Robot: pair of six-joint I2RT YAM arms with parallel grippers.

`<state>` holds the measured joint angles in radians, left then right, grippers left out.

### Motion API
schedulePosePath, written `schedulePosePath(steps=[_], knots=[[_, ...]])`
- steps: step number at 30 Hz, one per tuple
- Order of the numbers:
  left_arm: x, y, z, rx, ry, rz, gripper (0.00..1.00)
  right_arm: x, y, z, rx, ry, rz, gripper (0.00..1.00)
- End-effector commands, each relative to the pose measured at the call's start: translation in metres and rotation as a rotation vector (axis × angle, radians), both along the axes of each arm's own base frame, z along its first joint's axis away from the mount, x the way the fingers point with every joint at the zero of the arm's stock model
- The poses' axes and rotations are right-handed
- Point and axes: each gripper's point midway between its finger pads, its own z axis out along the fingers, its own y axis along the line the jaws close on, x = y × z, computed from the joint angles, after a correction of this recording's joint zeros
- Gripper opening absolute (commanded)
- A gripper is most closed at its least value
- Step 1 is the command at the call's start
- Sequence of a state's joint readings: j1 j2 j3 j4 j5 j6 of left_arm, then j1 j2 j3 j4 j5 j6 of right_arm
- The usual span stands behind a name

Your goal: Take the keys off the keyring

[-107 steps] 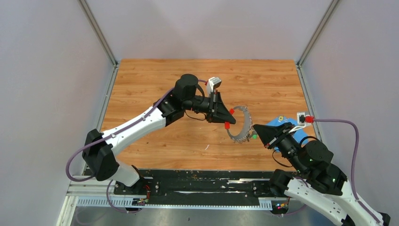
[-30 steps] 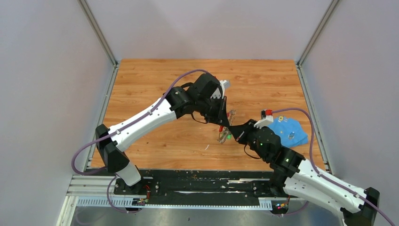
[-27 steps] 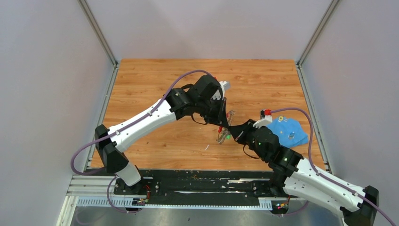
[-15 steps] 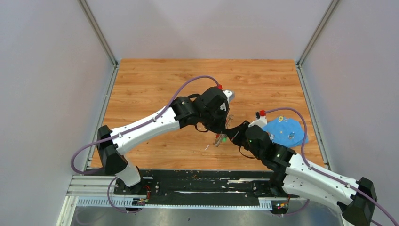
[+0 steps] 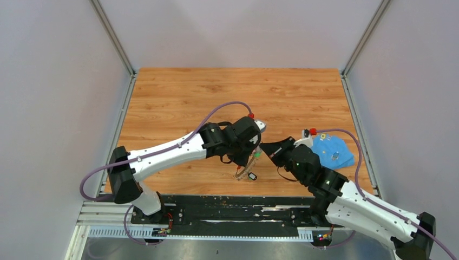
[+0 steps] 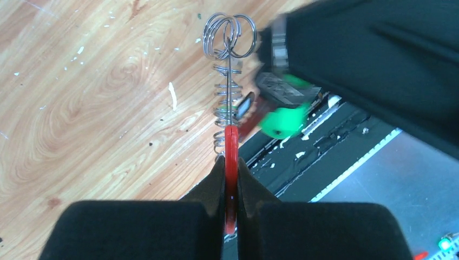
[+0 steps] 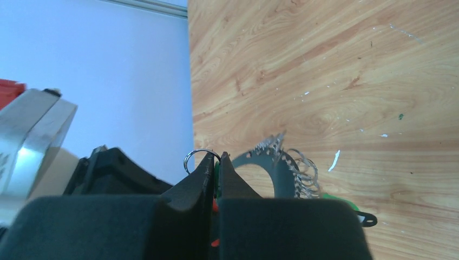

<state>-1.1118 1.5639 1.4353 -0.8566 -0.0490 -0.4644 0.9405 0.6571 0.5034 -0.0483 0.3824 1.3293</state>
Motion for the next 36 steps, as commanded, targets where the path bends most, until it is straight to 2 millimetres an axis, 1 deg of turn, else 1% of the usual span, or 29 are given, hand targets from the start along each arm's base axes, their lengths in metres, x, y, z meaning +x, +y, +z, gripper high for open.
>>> schedulePosePath(steps=[1, 4, 8, 12, 15, 18, 19, 20, 21, 24, 27, 30, 31, 33, 36], knots=[[0.020, 0.004, 0.026, -0.131, -0.042, 0.075, 0.00, -0.002, -0.016, 0.013, 0.034, -0.011, -0.055, 0.01], [0.030, 0.012, 0.028, -0.144, -0.038, 0.112, 0.00, -0.007, -0.030, -0.001, -0.022, 0.000, -0.069, 0.01], [0.046, 0.026, 0.024, -0.140, -0.028, 0.171, 0.00, -0.010, -0.043, -0.003, -0.116, -0.052, -0.062, 0.01], [0.065, 0.039, 0.026, -0.152, -0.028, 0.219, 0.00, -0.011, -0.048, -0.005, -0.294, -0.100, -0.001, 0.01], [0.078, 0.047, 0.029, -0.171, -0.015, 0.248, 0.00, -0.005, -0.047, -0.011, -0.359, -0.078, 0.053, 0.01], [0.090, 0.055, 0.032, -0.196, 0.003, 0.276, 0.00, 0.010, -0.047, -0.021, -0.353, -0.020, 0.109, 0.01], [0.094, 0.057, 0.031, -0.199, 0.007, 0.282, 0.00, 0.021, -0.053, -0.023, -0.345, -0.007, 0.099, 0.01], [0.097, 0.059, 0.030, -0.201, 0.014, 0.288, 0.00, 0.026, -0.052, -0.026, -0.343, 0.001, 0.131, 0.01], [0.100, 0.061, 0.029, -0.206, 0.026, 0.294, 0.00, 0.033, -0.055, -0.029, -0.349, 0.015, 0.135, 0.01], [0.112, 0.069, 0.024, -0.221, 0.060, 0.328, 0.00, 0.059, -0.062, -0.038, -0.377, 0.053, 0.160, 0.01], [0.120, 0.075, 0.018, -0.231, 0.062, 0.348, 0.00, 0.088, -0.062, -0.038, -0.412, 0.047, 0.183, 0.01], [0.126, 0.072, 0.011, -0.246, 0.093, 0.342, 0.00, 0.115, -0.059, -0.043, -0.456, 0.068, 0.200, 0.01], [0.129, 0.070, 0.010, -0.248, 0.097, 0.338, 0.00, 0.125, -0.058, -0.052, -0.467, 0.088, 0.204, 0.01], [0.136, 0.068, 0.007, -0.247, 0.098, 0.338, 0.00, 0.140, -0.054, -0.060, -0.474, 0.103, 0.222, 0.01], [0.149, 0.067, 0.000, -0.241, 0.101, 0.353, 0.00, 0.157, -0.051, -0.077, -0.483, 0.141, 0.254, 0.01]])
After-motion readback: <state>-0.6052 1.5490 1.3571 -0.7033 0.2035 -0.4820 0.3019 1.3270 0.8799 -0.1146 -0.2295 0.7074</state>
